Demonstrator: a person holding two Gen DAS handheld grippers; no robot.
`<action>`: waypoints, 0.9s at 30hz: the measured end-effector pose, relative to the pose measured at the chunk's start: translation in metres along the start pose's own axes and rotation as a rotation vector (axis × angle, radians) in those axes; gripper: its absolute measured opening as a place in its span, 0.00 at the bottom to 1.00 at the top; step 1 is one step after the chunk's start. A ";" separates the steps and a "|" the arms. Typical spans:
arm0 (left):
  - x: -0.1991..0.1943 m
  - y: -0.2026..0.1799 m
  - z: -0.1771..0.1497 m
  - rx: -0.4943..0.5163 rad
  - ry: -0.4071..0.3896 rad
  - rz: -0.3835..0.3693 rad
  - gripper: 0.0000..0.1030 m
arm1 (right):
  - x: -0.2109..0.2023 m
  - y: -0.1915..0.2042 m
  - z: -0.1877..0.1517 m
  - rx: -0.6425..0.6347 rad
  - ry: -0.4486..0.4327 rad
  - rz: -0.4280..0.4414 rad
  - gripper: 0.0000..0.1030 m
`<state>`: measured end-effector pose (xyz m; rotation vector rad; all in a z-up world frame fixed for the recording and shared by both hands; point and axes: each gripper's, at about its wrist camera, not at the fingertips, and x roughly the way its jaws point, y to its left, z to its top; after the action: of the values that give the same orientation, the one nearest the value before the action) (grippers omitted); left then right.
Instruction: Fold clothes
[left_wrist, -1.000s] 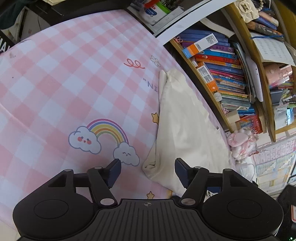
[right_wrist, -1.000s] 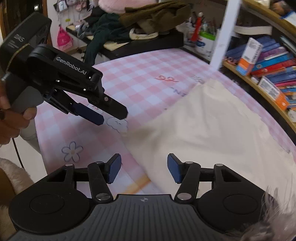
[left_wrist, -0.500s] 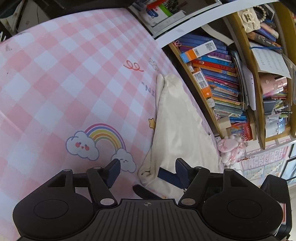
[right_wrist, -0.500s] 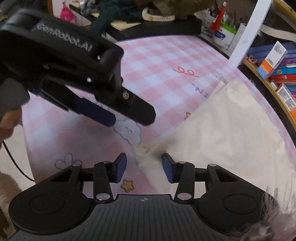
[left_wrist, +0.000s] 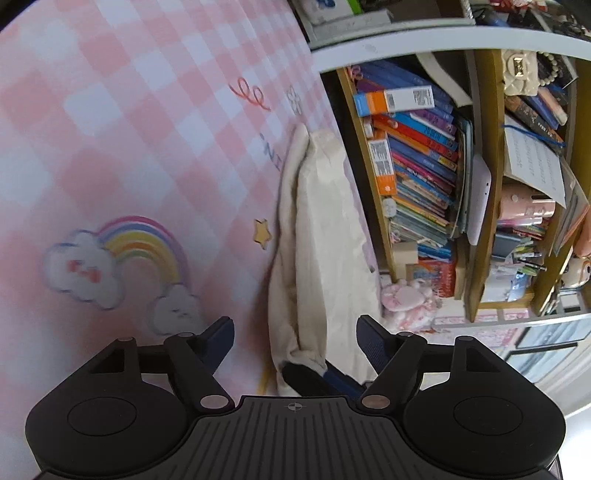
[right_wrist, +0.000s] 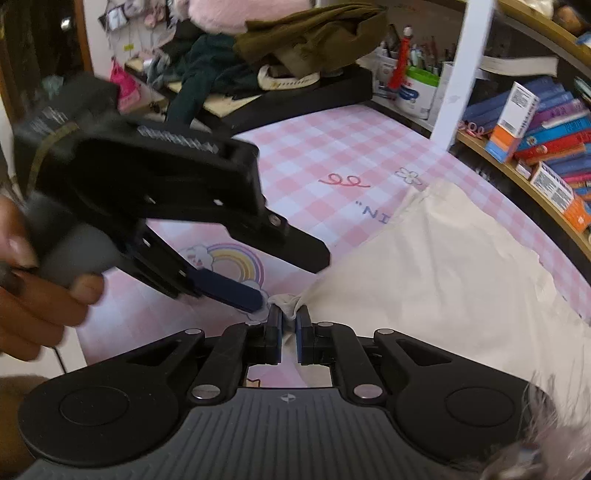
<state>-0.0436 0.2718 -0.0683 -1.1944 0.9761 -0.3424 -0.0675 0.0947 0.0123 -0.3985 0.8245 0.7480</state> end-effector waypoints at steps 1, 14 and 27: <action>0.006 -0.001 0.001 -0.004 0.010 0.002 0.73 | -0.002 -0.002 0.001 0.009 -0.003 0.001 0.07; 0.030 -0.001 -0.003 -0.055 0.061 -0.056 0.69 | -0.013 -0.017 0.004 0.093 -0.005 0.030 0.09; 0.032 -0.003 -0.005 -0.043 0.044 -0.039 0.67 | -0.036 -0.042 -0.015 0.190 -0.022 0.026 0.38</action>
<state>-0.0292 0.2458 -0.0805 -1.2512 1.0038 -0.3814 -0.0605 0.0411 0.0323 -0.2090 0.8731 0.6902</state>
